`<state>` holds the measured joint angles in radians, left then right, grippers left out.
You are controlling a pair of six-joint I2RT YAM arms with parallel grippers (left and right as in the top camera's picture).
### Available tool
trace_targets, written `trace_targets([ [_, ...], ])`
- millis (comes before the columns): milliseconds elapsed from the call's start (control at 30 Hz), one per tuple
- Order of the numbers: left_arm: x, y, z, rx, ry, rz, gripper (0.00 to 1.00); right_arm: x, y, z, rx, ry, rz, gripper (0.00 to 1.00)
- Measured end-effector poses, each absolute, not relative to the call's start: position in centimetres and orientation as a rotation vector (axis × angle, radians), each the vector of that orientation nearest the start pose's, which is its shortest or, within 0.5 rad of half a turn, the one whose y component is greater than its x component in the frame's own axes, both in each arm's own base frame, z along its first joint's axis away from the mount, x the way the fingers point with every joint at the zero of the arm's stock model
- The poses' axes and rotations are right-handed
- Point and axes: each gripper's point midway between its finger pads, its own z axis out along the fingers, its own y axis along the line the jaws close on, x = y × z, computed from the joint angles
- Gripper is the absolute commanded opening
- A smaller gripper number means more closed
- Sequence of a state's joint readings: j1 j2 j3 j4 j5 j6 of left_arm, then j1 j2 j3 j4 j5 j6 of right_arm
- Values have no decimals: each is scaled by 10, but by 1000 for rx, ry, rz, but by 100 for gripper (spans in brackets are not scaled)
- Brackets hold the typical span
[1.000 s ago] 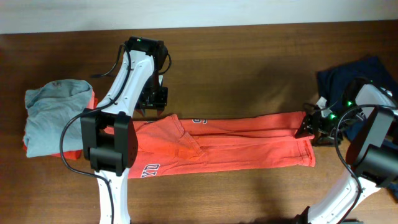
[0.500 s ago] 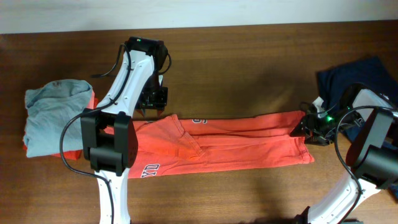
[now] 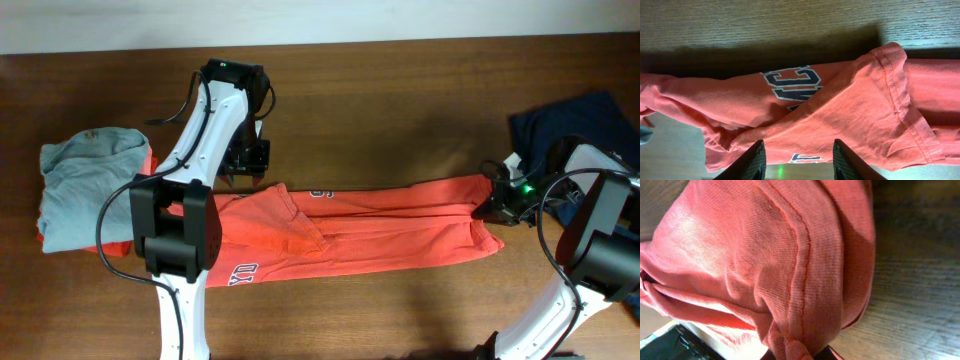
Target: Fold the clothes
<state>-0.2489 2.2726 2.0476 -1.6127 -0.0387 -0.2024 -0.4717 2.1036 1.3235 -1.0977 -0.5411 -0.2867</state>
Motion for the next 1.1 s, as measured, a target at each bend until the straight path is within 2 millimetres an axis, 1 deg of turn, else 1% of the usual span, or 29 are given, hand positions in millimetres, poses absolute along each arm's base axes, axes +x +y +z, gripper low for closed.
trace_targets([
  [100, 368, -87, 82, 88, 3387, 165, 43, 311, -60, 0, 421, 3043, 962, 4],
  [200, 367, -86, 82, 87, 3390, 167, 43, 311, -66, 0, 476, 3064, 915, 4],
  [300, 364, -84, 83, 80, 3406, 172, 43, 317, -89, 3, 551, 3077, 796, 4],
  [333, 364, -82, 83, 75, 3409, 173, 43, 318, -99, 6, 587, 3077, 752, 4],
  [367, 364, -81, 83, 69, 3411, 173, 43, 319, -112, 9, 628, 3073, 698, 4],
  [400, 364, -80, 83, 64, 3411, 172, 43, 320, -121, 13, 651, 3071, 660, 4],
  [433, 365, -78, 83, 56, 3410, 170, 43, 318, -132, 20, 681, 3080, 604, 4],
  [467, 365, -78, 83, 52, 3410, 169, 43, 317, -139, 28, 694, 3082, 558, 4],
  [533, 367, -78, 83, 49, 3400, 164, 43, 317, -144, 44, 688, 3080, 490, 4],
  [600, 370, -77, 82, 45, 3390, 160, 43, 321, -141, 66, 640, 3066, 413, 4],
  [633, 370, -78, 82, 45, 3388, 159, 43, 323, -138, 73, 613, 3065, 390, 4],
  [667, 370, -78, 82, 45, 3389, 158, 43, 326, -124, 88, 533, 3069, 343, 4],
  [700, 370, -78, 82, 45, 3389, 158, 43, 328, -112, 97, 465, 3080, 317, 4],
  [733, 370, -78, 82, 45, 3388, 159, 43, 329, -102, 100, 418, 3095, 302, 4],
  [767, 371, -78, 82, 45, 3387, 158, 43, 329, -92, 102, 381, 3117, 285, 4],
  [867, 371, -78, 81, 45, 3385, 157, 43, 333, -52, 102, 228, 3168, 258, 4],
  [900, 371, -78, 81, 45, 3385, 157, 43, 335, -37, 102, 175, 3177, 250, 4],
  [933, 371, -78, 81, 45, 3385, 157, 43, 337, -16, 102, 99, 3187, 240, 4],
  [967, 371, -78, 82, 45, 3385, 158, 43, 337, -11, 102, 82, 3189, 236, 4],
  [1033, 371, -78, 82, 45, 3385, 158, 43, 339, 15, 101, -2, 3190, 224, 4],
  [1100, 371, -78, 82, 45, 3385, 158, 43, 339, 36, 101, -61, 3189, 215, 4],
])
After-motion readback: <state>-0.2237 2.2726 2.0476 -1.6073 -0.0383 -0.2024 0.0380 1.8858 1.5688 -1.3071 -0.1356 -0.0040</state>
